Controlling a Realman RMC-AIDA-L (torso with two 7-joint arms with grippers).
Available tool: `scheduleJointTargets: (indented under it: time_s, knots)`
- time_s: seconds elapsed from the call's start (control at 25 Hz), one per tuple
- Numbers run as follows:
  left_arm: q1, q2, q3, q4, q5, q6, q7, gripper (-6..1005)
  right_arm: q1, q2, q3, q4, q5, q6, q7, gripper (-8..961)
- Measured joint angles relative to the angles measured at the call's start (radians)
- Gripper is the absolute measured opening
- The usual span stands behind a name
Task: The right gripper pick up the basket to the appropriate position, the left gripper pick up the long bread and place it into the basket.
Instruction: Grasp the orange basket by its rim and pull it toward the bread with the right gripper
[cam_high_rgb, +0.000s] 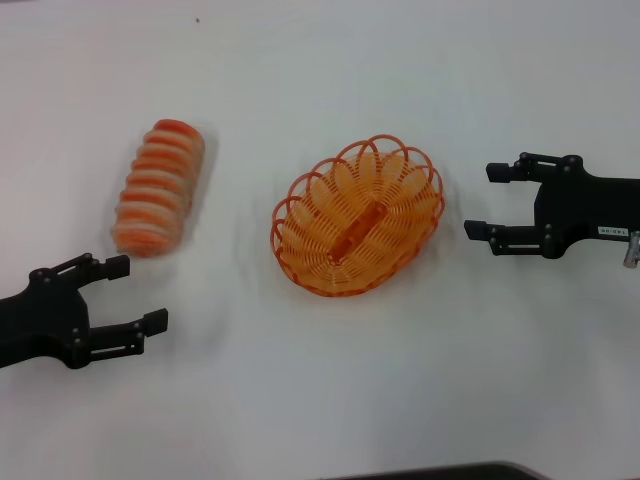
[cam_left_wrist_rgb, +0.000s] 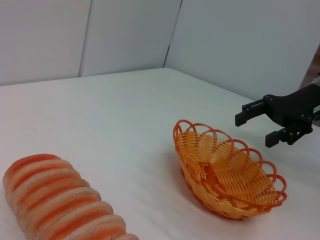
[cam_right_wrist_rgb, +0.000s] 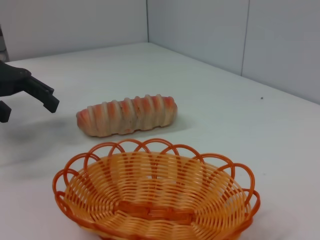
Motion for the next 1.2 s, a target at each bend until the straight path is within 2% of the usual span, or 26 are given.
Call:
scheduleJointTargets:
  time_s: [0.36, 0.48, 0.56, 0.76, 0.92, 1.08, 1.2]
  knots:
    - [0.0, -0.001, 0.0, 0.0, 0.0, 0.001, 0.0, 931, 0.003, -0.002, 0.0, 0.0, 0.009, -0.005, 0.035, 835]
    - [0.001, -0.003, -0.007, 0.0, -0.001, 0.001, 0.0, 930, 0.012, -0.009, -0.003, -0.023, 0.045, -0.055, 0.182, 834]
    - [0.001, -0.005, -0.014, 0.0, -0.001, 0.002, 0.0, 930, 0.033, -0.015, -0.007, -0.074, 0.054, -0.117, 0.365, 833]
    - [0.002, -0.012, -0.017, 0.0, -0.002, 0.006, 0.0, 928, 0.133, -0.041, -0.013, -0.174, -0.015, -0.178, 0.833, 830]
    - [0.002, -0.013, -0.017, 0.0, -0.002, 0.007, 0.001, 927, 0.252, -0.049, -0.023, -0.226, -0.209, -0.181, 1.101, 829]
    - [0.0, -0.015, -0.017, 0.004, -0.002, 0.013, 0.0, 926, 0.378, -0.033, -0.042, -0.249, -0.432, -0.162, 1.249, 827]
    - [0.0, -0.015, -0.017, 0.006, -0.002, 0.013, 0.0, 925, 0.448, -0.014, -0.103, -0.271, -0.536, -0.148, 1.34, 825]
